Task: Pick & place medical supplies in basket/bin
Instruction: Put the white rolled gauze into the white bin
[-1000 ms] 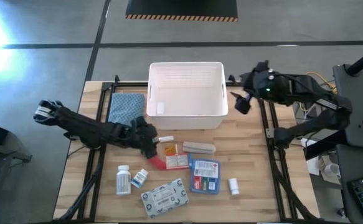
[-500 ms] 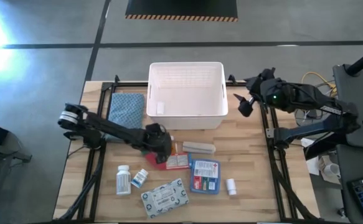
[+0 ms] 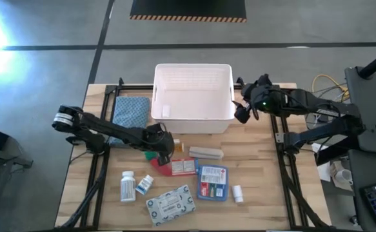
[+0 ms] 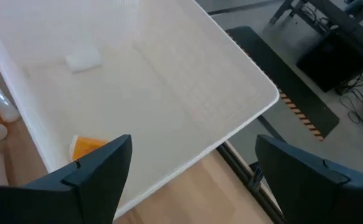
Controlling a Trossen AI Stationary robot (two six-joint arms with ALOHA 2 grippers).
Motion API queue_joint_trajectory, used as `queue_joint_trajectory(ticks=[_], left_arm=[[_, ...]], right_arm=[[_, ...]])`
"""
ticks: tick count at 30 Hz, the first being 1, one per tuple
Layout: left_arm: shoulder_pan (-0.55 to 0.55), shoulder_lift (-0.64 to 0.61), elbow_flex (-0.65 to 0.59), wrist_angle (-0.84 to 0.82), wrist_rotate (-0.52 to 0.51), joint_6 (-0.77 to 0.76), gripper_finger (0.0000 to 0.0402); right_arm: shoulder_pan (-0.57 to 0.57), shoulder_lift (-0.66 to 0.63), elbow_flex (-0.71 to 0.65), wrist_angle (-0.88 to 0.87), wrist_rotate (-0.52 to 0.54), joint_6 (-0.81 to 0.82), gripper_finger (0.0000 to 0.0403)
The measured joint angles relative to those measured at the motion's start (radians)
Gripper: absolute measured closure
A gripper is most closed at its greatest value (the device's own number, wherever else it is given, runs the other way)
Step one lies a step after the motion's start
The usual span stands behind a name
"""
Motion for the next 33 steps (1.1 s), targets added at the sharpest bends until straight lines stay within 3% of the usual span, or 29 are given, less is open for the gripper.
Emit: queue_joint_trajectory(ticks=[4,10,22,28,33], left_arm=[[0.027,0.000,-0.047,0.051,-0.012,-0.001,0.0206],[0.026,0.000,-0.105,0.269,0.013,0.086,0.0206],[0.022,-0.003,-0.096,0.278,-0.039,-0.006,0.0206],[0.018,-0.002,-0.107,0.341,0.187,0.022,0.0206],[0.007,-0.018,-0.110,0.334,0.198,0.012,0.0206]], right_arm=[[0.000,0.015,0.000,-0.001,0.000,0.000,0.0074],[-0.005,0.016,0.000,-0.003,0.000,0.003,0.0074],[-0.006,0.002,0.001,-0.006,0.000,0.018,0.0074],[-0.006,0.002,0.001,-0.009,0.022,-0.002,0.0074],[-0.006,0.002,0.001,-0.013,0.027,-0.005,0.0074]])
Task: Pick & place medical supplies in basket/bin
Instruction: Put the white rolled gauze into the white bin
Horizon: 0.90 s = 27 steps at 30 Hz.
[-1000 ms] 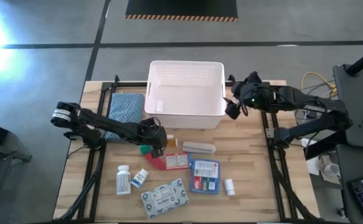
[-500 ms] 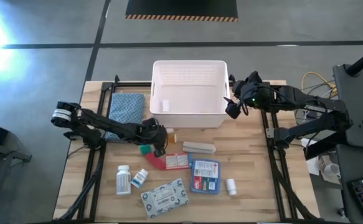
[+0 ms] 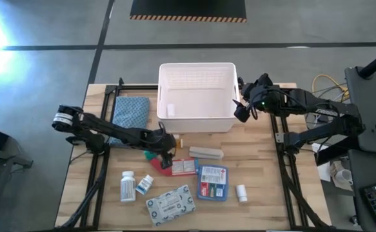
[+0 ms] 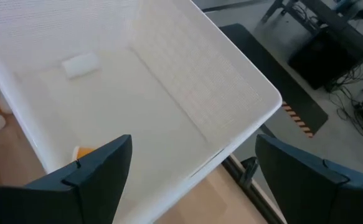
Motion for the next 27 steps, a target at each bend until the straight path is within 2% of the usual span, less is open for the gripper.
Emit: queue_joint_trajectory(ticks=[4,9,12,17,22,27], left_arm=[[-0.017,-0.052,0.025,-0.047,-0.015,-0.017,0.0206],[-0.059,-0.123,0.029,-0.262,-0.263,-0.057,0.0206],[-0.068,-0.163,-0.019,-0.293,-0.343,-0.130,0.0206],[-0.058,-0.164,-0.140,-0.103,-0.401,-0.143,0.0206],[-0.041,-0.129,-0.230,0.118,-0.401,-0.055,0.0206],[-0.007,-0.100,-0.275,0.152,-0.400,0.039,0.0206]], right_arm=[[0.000,0.000,0.000,-0.013,0.000,0.001,0.0074],[0.001,-0.003,0.000,-0.048,0.000,0.011,0.0074],[0.001,-0.009,0.000,-0.051,0.002,0.012,0.0074],[0.000,-0.020,0.000,-0.050,0.029,0.012,0.0074],[0.001,-0.032,0.000,-0.052,0.033,0.017,0.0074],[0.000,-0.039,0.000,-0.052,0.034,0.030,0.0074]])
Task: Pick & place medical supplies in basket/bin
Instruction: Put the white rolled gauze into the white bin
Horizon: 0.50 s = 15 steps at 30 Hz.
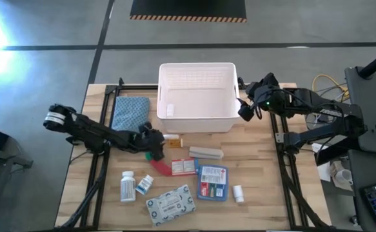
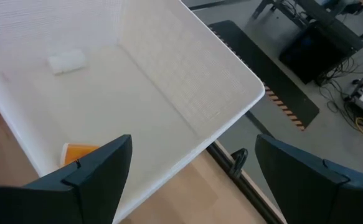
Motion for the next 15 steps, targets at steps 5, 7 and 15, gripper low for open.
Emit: queue_joint_trajectory(ticks=[5,7,15], left_arm=[[0.059,0.001,-0.029,0.092,0.030,0.061,0.0206],[0.085,0.002,-0.034,0.130,0.066,0.105,0.0206],[0.185,0.034,-0.037,0.170,0.271,0.225,0.0206]], right_arm=[[0.000,0.000,0.000,0.000,0.000,0.026,0.0074],[0.000,0.000,0.000,0.000,0.000,0.038,0.0074],[0.000,0.001,0.000,0.001,0.022,0.062,0.0074]])
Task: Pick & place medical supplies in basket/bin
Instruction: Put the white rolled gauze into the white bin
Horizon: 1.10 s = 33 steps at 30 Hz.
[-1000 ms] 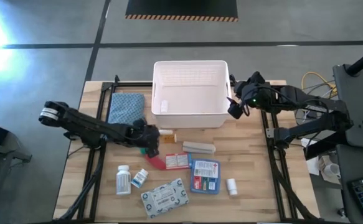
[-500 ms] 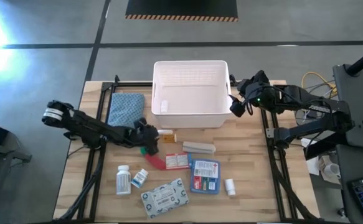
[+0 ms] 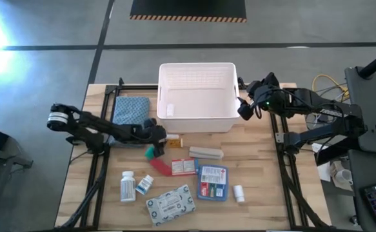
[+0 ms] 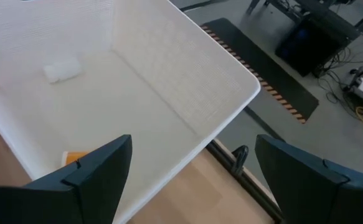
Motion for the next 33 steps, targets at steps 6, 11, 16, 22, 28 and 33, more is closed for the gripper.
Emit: queue_joint_trajectory(ticks=[6,11,16,22,28,33], left_arm=[[0.036,0.021,0.000,0.025,0.042,0.003,0.0207],[0.031,0.041,-0.001,0.051,0.068,-0.033,0.0236],[0.023,0.042,0.002,0.055,0.069,-0.054,0.0288],[0.017,0.034,0.003,0.037,0.067,-0.060,0.0349],[-0.064,-0.082,0.014,-0.171,0.069,-0.171,0.0360],[-0.187,-0.227,0.106,-0.384,0.036,-0.293,0.0360]], right_arm=[[-0.006,0.000,0.000,-0.001,0.021,0.025,0.0074],[-0.006,0.000,0.000,-0.001,0.031,0.025,0.0074],[-0.006,0.001,0.000,-0.001,0.049,0.025,0.0074],[-0.006,0.000,0.000,-0.002,0.051,0.032,0.0074],[-0.006,-0.001,0.000,-0.003,0.071,-0.002,0.0074],[-0.006,-0.001,0.005,-0.001,0.075,-0.033,0.0075]])
